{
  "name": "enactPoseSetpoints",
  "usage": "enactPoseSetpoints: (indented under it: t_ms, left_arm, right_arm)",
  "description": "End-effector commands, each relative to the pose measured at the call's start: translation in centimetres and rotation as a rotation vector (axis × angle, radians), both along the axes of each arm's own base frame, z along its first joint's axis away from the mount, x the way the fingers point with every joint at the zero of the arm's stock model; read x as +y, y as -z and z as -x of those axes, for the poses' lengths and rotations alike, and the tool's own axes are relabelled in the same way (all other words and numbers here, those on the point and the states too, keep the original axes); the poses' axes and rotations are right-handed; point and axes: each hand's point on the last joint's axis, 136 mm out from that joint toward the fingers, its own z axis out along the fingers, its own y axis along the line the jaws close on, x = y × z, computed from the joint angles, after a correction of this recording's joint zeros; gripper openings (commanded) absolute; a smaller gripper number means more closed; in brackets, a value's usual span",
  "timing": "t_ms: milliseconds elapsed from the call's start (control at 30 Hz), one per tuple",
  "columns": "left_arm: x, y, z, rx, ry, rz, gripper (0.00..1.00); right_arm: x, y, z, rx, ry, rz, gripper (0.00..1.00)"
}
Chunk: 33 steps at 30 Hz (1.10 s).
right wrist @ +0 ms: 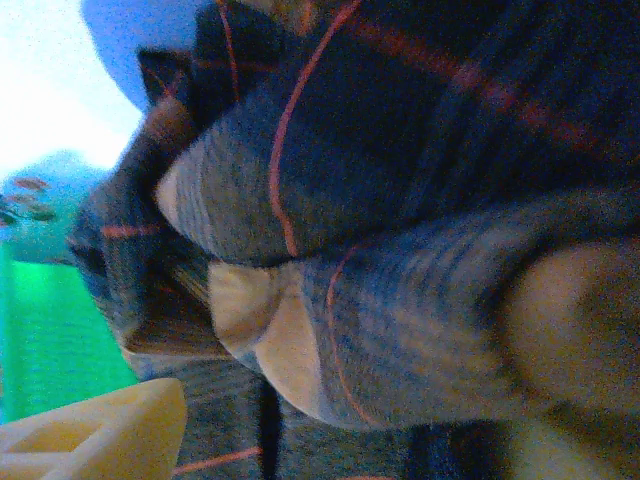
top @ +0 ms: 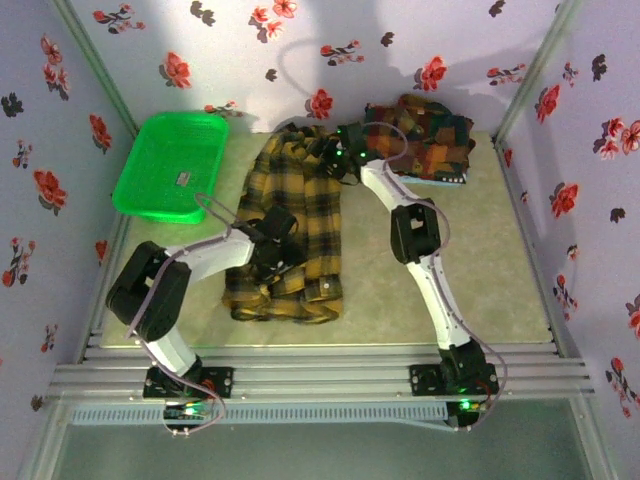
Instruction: Fold and stack the long sleeve shirts
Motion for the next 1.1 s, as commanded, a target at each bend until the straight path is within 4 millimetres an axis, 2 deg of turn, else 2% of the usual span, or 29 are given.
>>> enactPoseSetpoints:
  t_ms: [0,67,133,200,267,300,367,400,533,633,733,833,1067]
  left_arm:
    - [-2.9,-6.5,-1.9,-0.141,0.007,0.137,0.75]
    - [-1.0,-9.8,-1.7,-0.204,-0.002,0.092,0.8]
    - [1.8,-12.5,-0.5,-0.242,-0.003,0.025,0.82]
    - [5.1,-13.4,1.3,-0.239,-0.017,-0.048,0.83]
    - [8.9,-12.8,3.4,-0.196,-0.043,-0.117,0.83]
    - [10.5,-11.8,4.6,-0.164,-0.054,-0.133,0.84]
    - [12.2,-10.2,6.3,-0.129,-0.061,-0.126,0.84]
    - [12.6,-9.3,6.9,-0.118,-0.054,-0.123,0.84]
    - [11.9,-6.2,7.0,-0.104,-0.037,-0.075,0.84]
    - [11.7,-4.1,6.3,-0.107,-0.059,-0.058,0.84]
    - [11.9,-2.5,5.7,-0.105,-0.075,-0.072,0.84]
    - [12.2,-0.9,5.7,-0.089,-0.088,-0.09,0.84]
    - [13.4,0.9,6.1,-0.08,-0.118,-0.126,0.83]
  right_arm:
    - [2.1,-5.0,1.6,-0.041,-0.159,-0.12,0.84]
    - [1.3,-6.9,4.4,-0.035,-0.233,-0.032,0.88]
    - [-0.5,-8.6,8.0,-0.013,-0.269,0.052,0.95]
    - [-2.4,-9.9,11.7,0.014,-0.28,0.087,0.98]
    - [-4.8,-10.4,15.6,0.059,-0.276,0.134,0.99]
    - [-5.9,-11.1,17.4,0.064,-0.273,0.157,0.99]
    - [-7.5,-10.5,21.3,0.112,-0.277,0.18,0.99]
    - [-7.9,-10.1,23.4,0.143,-0.287,0.177,0.99]
    - [-9.3,-5.9,31.3,0.294,-0.322,0.184,0.99]
    - [-8.7,-3.5,35.2,0.345,-0.32,0.14,0.99]
    - [-7.7,-1.8,37.4,0.371,-0.326,0.117,0.98]
    - [-6.6,-0.3,38.7,0.403,-0.325,0.095,0.97]
    - [-5.4,1.4,39.8,0.434,-0.32,0.105,0.95]
